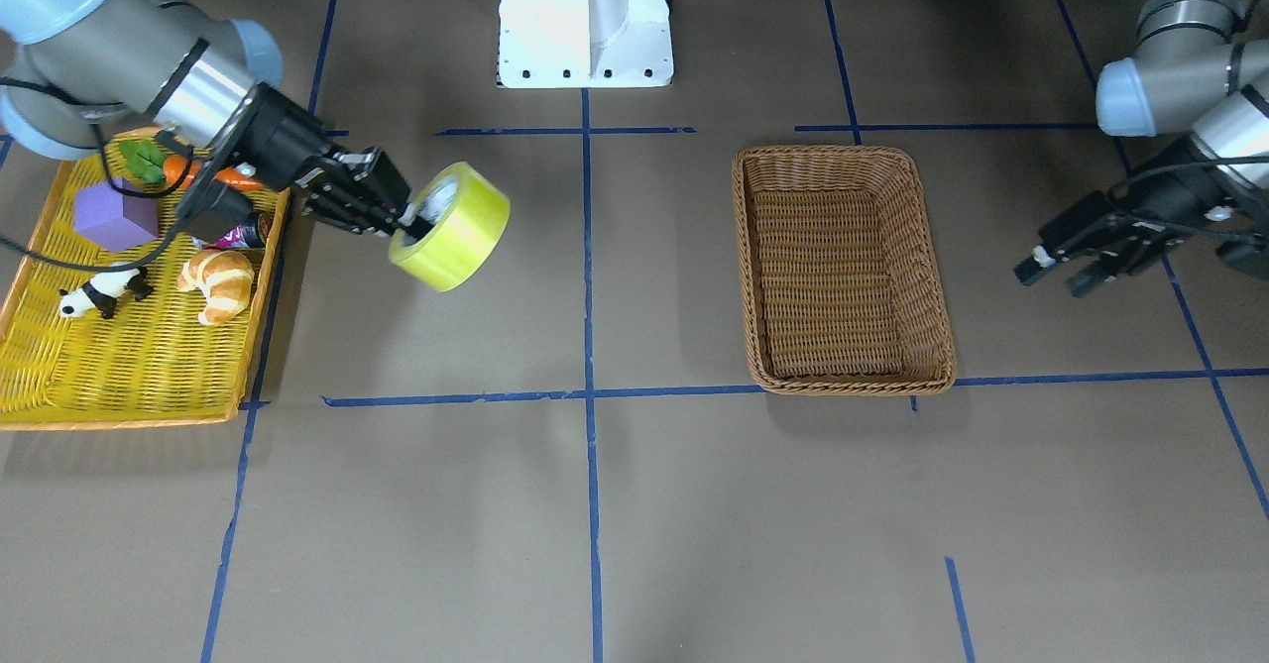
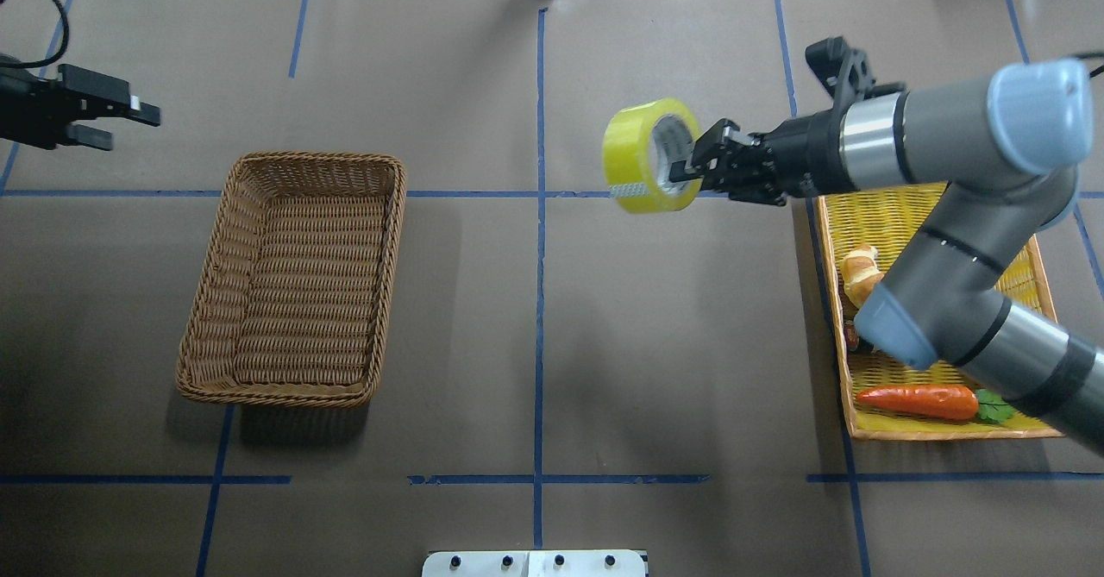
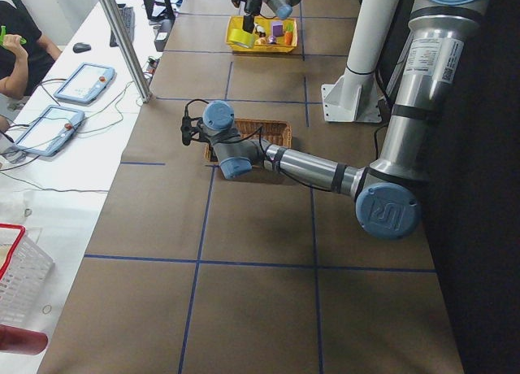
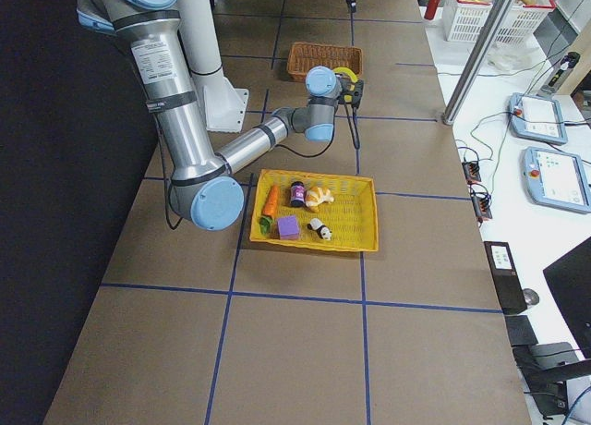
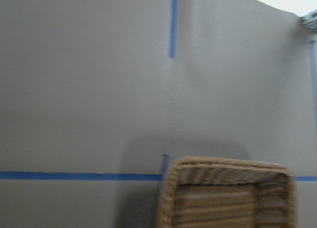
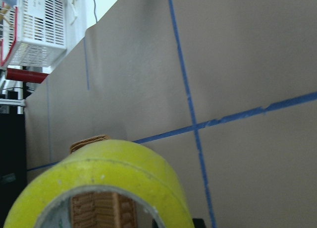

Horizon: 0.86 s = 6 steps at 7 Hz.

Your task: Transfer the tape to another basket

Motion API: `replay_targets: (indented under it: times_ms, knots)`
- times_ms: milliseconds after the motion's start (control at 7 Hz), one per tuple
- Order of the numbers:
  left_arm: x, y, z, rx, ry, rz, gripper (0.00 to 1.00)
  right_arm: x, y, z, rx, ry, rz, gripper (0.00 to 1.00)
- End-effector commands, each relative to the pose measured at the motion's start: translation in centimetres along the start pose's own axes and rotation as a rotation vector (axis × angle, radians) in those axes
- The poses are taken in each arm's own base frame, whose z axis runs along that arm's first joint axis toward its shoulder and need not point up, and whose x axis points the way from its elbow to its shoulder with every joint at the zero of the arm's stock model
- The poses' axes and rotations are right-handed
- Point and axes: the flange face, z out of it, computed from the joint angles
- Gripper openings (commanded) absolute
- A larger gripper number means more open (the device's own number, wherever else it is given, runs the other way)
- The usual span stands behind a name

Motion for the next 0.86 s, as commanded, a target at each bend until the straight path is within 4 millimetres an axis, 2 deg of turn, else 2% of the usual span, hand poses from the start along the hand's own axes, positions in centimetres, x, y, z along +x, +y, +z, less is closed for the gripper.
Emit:
replay_targets:
  times_ms: [0,143,286,429,714]
  knots:
    - [5.0,3.6,2.1,-0.064,0.179,-0.089,1.00,-0.7,5.8,2.2,0.006,-0.190,0.114,0.03]
    - [5.8,5.4,2.3,-0.102,0.251,-0.138,1.00,-0.5,8.1,2.5,-0.033,-0.255,0.123,0.03]
    - [7.5,7.0,2.4,-0.144,0.315,-0.175,1.00,-0.6,9.7,2.7,-0.062,-0.292,0.125,0.03]
    - [9.5,7.9,1.6,-0.167,0.349,-0.219,1.00,-0.5,11.6,3.2,-0.083,-0.334,0.129,0.02]
    - [14.1,9.6,0.5,-0.239,0.434,-0.286,1.00,0.1,17.6,3.7,-0.239,-0.452,0.119,0.03]
